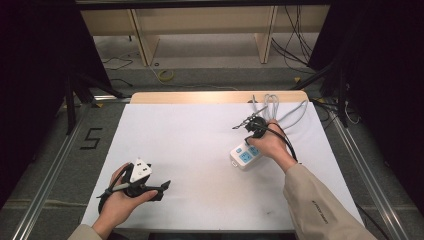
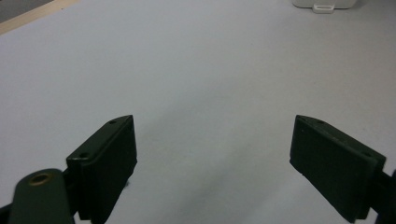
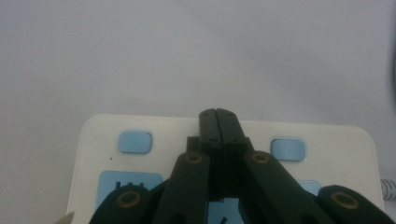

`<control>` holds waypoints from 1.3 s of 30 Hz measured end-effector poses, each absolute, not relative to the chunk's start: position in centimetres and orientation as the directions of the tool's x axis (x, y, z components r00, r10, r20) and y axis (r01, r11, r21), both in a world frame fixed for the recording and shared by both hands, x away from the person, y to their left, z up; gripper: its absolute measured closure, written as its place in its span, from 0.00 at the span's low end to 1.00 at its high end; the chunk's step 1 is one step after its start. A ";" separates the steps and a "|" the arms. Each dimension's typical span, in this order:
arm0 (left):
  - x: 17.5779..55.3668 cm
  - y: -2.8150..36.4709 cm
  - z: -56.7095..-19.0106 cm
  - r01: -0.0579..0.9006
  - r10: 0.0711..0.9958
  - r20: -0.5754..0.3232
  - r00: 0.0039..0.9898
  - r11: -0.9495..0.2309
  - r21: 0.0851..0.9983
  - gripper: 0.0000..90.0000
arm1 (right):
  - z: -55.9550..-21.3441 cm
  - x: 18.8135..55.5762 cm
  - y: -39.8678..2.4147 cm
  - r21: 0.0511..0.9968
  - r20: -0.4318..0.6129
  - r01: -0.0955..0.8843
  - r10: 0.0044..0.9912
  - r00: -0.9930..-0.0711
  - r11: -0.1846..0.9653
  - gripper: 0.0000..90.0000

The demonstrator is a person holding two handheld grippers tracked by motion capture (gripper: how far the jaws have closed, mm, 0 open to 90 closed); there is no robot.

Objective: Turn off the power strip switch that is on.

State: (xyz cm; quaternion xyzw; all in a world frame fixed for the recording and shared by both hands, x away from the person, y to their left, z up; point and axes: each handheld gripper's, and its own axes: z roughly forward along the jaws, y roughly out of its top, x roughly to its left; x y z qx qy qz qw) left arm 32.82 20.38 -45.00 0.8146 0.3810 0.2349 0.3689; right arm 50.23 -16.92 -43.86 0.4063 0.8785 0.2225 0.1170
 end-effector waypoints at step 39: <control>32.8 20.4 -45.0 0.445 0.793 0.102 0.601 -0.438 0.781 0.16 | -43.4 51.1 -16.0 0.399 -0.031 0.694 0.765 -0.643 0.599 1.00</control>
